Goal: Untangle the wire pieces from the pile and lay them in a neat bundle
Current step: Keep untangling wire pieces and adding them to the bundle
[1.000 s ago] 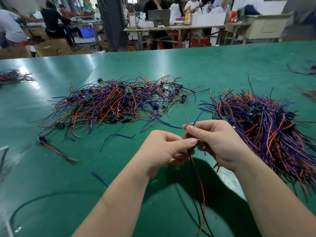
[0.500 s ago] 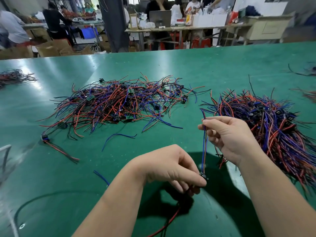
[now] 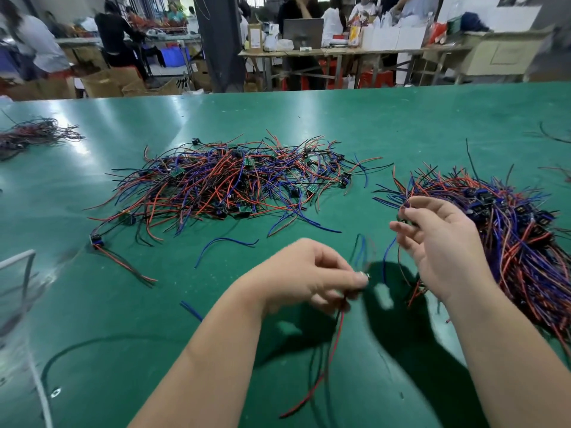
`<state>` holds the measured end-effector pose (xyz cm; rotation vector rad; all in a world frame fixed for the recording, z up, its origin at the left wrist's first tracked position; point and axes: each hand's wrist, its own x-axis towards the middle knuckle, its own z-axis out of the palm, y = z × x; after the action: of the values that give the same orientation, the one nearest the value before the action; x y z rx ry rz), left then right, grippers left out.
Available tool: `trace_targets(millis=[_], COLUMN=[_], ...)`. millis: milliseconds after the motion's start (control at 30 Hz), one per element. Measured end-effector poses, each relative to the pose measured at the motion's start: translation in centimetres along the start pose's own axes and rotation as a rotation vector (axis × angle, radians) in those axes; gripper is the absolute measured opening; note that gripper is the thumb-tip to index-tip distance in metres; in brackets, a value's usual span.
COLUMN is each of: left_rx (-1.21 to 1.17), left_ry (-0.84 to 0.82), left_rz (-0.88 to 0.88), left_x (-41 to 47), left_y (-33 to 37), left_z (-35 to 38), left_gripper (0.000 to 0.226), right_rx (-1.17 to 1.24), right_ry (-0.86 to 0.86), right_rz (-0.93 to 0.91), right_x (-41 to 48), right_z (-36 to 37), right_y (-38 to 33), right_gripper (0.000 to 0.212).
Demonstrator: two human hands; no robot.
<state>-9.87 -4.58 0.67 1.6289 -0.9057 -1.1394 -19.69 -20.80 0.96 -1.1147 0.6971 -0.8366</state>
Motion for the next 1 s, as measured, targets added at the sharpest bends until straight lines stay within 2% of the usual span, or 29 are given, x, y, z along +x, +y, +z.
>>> trace_targets(millis=[67,133,200,333,400,500,567,667,733,800,867,933,1000], left_rx=[-0.128,-0.126,-0.069,-0.026,-0.014,-0.058,-0.139,-0.183,-0.183,-0.185,-0.193,-0.137,0.069], left_ry=[0.154,0.237,0.246,0.2,0.177,0.179,0.21,0.275,0.328,0.4,0.506,0.649,0.827], left_rz=[0.022,0.048,0.061,0.049,0.053,0.059,0.057,0.052,0.038,0.026,0.027,0.041,0.06], left_x=[0.5,0.8,1.0,1.0,0.8,0.7,0.7,0.8,0.8,0.9,1.2,1.5,1.7], left_y=[-0.2,-0.5,-0.7,-0.8,-0.7,-0.7,-0.6,-0.6,-0.5,-0.6,-0.6,-1.0,-1.6], left_z=[-0.2,-0.4,-0.3,-0.1,-0.1,-0.1,-0.1,-0.4,-0.8,-1.0,-1.4,-2.1,-3.1], left_gripper=[0.017,0.018,0.017,0.016,0.019,0.02,0.016,0.017,0.015,0.016,0.018,0.02,0.019], right_rx=[-0.168,-0.363,-0.519,-0.67,-0.744,-0.858,-0.791,-0.538,-0.541,-0.639,-0.806,-1.123,-1.425], right_ry=[-0.102,-0.27,-0.382,-0.35,-0.417,-0.523,-0.488,-0.305,-0.104,0.067,0.136,0.083,-0.017], right_rz=[-0.018,-0.002,-0.009,-0.132,-0.149,-0.186,-0.22,-0.249,-0.47,-0.721,-0.788,-0.641,-0.471], right_x=[-0.6,-1.6,-2.5,-2.7,-2.5,-2.4,-2.3,-2.2,-1.8,-1.6,-1.4,-0.9,-0.5], right_z=[0.5,1.3,1.9,2.1,1.6,1.2,1.2,1.3,0.7,0.0,-0.7,-1.5,-2.0], right_y=[0.5,1.3,2.2,2.4,2.1,1.8,1.9,1.5,0.6,-0.5,-1.3,-1.3,-0.8], right_gripper=[0.016,0.009,0.007,0.006,0.002,0.018,0.024,0.027,0.018,0.011,0.013,0.018,0.019])
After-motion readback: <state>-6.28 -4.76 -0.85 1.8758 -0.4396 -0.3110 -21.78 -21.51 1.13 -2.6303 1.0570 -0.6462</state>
